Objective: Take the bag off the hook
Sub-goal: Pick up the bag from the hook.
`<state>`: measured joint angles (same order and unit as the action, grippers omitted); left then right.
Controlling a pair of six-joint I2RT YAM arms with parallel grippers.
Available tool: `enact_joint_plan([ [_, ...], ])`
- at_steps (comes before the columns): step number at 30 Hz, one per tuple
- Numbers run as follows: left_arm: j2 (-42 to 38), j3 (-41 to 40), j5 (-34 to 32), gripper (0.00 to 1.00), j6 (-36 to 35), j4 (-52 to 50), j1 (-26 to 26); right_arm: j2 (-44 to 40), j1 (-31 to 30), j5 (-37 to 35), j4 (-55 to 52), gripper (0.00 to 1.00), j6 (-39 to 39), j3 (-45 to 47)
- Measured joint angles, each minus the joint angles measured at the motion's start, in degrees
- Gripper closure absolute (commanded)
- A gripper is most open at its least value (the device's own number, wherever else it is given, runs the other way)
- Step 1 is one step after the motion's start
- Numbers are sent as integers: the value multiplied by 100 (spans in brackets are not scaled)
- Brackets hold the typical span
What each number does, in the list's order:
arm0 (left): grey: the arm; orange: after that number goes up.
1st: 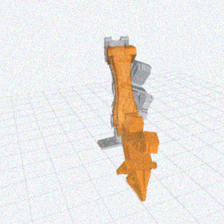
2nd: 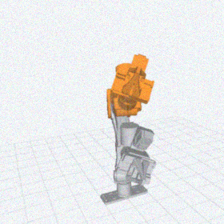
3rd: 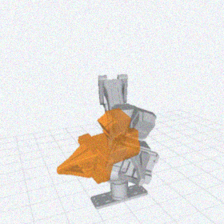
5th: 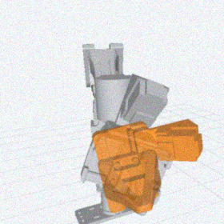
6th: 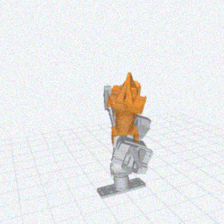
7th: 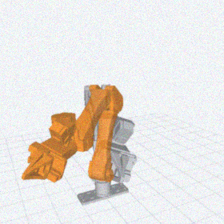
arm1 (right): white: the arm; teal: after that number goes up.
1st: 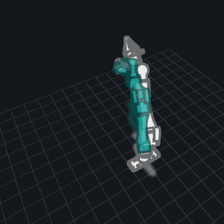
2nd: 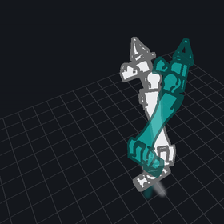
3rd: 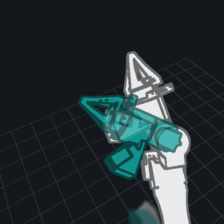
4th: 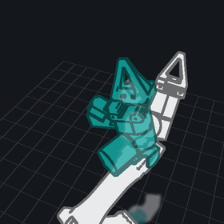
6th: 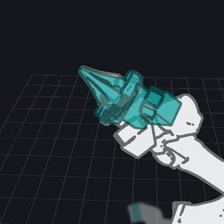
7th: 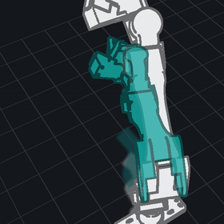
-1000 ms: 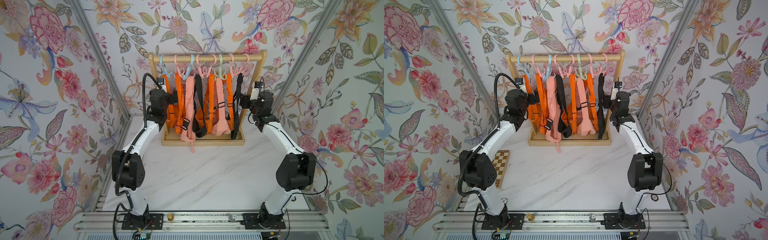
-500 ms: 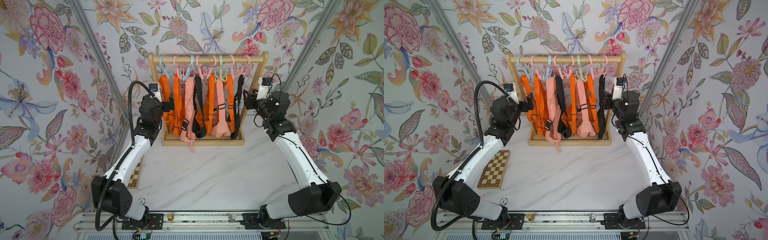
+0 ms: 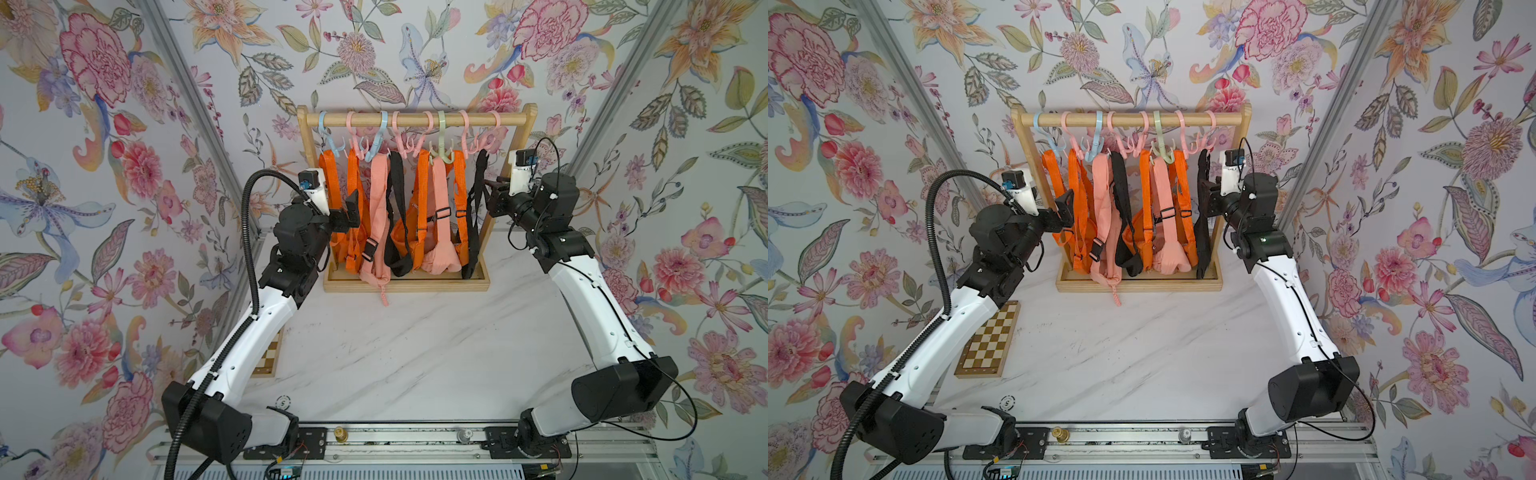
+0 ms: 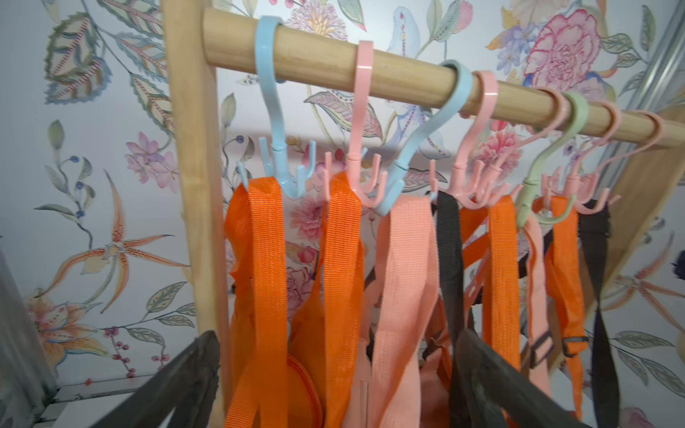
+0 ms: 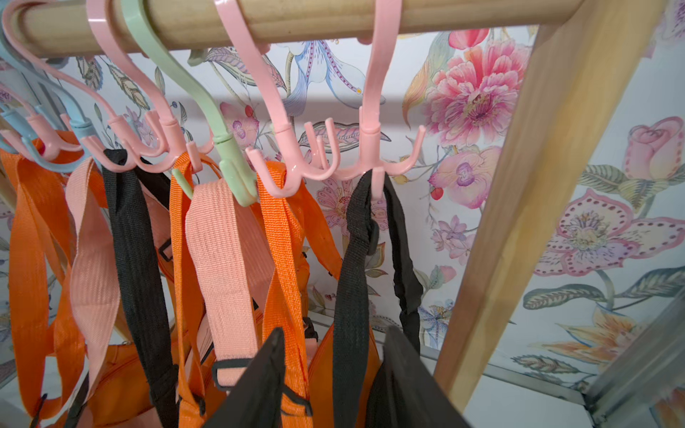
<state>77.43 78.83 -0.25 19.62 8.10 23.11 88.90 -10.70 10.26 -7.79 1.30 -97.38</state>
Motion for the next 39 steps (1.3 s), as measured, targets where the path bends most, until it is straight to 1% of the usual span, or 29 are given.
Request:
enact_joint_plan([
  [3, 44, 0, 160, 0, 146, 13, 343, 245, 76, 94, -76, 53, 7, -175],
  [5, 160, 15, 273, 0, 219, 74, 579, 431, 125, 157, -122, 47, 46, -293],
  [7, 448, 164, 402, 0, 278, 94, 841, 621, 179, 238, -173, 41, 98, -396],
  [10, 1043, 503, 614, 0, 358, 109, 1141, 861, 223, 350, -219, 40, 131, -555],
  [11, 1257, 638, 673, 0, 378, 109, 1228, 935, 234, 398, -229, 42, 131, -623],
  [13, 1707, 927, 780, 0, 387, 90, 1388, 1067, 232, 463, -232, 49, 151, -761],
  [14, 1902, 1056, 817, 0, 396, 74, 1456, 1104, 232, 498, -229, 53, 144, -804],
  [16, 2286, 1342, 907, 0, 413, 37, 1587, 1172, 232, 579, -192, 66, 186, -879],
  [17, 2448, 1478, 933, 0, 431, 33, 1633, 1189, 232, 608, -164, 70, 197, -887],
  [21, 3093, 2164, 1099, 0, 533, -7, 1757, 1246, 232, 688, -96, 82, 245, -909],
  [23, 3421, 2579, 1189, 0, 584, -20, 1781, 1248, 232, 693, -87, 85, 254, -909],
  [25, 3783, 3069, 1224, 0, 640, -55, 1797, 1248, 232, 693, -48, 92, 258, -909],
  [26, 3939, 3270, 1233, 0, 662, -61, 1808, 1248, 232, 693, -33, 93, 256, -909],
  [28, 4242, 3659, 1228, 1, 688, -101, 1810, 1248, 232, 684, -7, 98, 286, -914],
  [31, 4572, 4024, 1209, 4, 699, -175, 1810, 1270, 232, 658, -11, 100, 308, -997],
  [36, 4946, 4378, 1137, 11, 702, -328, 1810, 1311, 232, 625, 35, 100, 308, -1294],
  [38, 5031, 4452, 1060, 16, 706, -376, 1810, 1311, 232, 619, 79, 100, 308, -1421],
  [39, 5066, 4500, 1029, 20, 704, -402, 1810, 1311, 232, 597, 101, 100, 308, -1482],
])
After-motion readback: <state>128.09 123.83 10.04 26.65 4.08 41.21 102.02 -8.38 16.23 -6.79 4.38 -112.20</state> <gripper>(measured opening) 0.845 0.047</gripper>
